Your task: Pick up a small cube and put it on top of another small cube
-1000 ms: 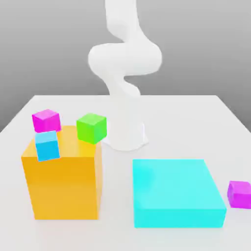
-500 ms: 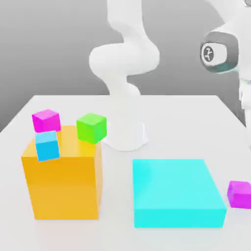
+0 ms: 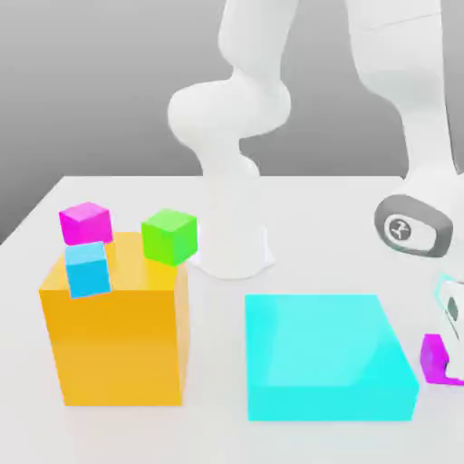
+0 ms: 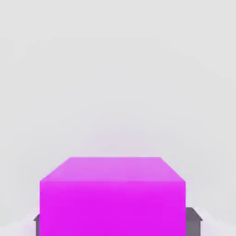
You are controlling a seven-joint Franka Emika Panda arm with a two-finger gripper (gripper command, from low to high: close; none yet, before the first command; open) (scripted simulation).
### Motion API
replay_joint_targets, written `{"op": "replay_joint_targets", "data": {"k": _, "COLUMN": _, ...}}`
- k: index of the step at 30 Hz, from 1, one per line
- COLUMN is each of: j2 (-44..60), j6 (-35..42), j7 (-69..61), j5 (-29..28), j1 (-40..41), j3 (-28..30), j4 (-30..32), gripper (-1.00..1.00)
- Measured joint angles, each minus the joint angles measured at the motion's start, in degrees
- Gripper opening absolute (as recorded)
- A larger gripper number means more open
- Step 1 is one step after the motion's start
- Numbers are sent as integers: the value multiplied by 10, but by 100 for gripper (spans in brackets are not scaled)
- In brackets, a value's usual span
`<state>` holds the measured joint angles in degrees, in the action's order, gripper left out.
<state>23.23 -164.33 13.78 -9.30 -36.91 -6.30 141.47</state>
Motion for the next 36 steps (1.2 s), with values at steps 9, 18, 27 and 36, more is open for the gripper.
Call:
{"op": "replay_joint_targets", "data": {"k": 9, "j2": -135, "j6": 109, "j7": -61, "j5": 60, "j1": 40, "j3": -10, "j4": 23, "gripper": -100}}
{"op": "replay_joint_targets", "data": {"k": 18, "j2": -317, "j6": 267, "j7": -167, "j5": 78, "j1": 194, "j3": 82, "j4": 39, "gripper": -100}}
{"op": "replay_joint_targets", "data": {"k": 27, "j2": -489, "j6": 418, "j7": -221, "j5": 16, "j1": 337, "j3": 199, "j4": 58, "gripper": -100}}
{"op": "replay_joint_targets", "data": {"k": 36, "j2": -616, "j6": 501, "j7": -257, "j5": -59, "j1": 484, "j3": 290, "j4": 98, "gripper": -100}}
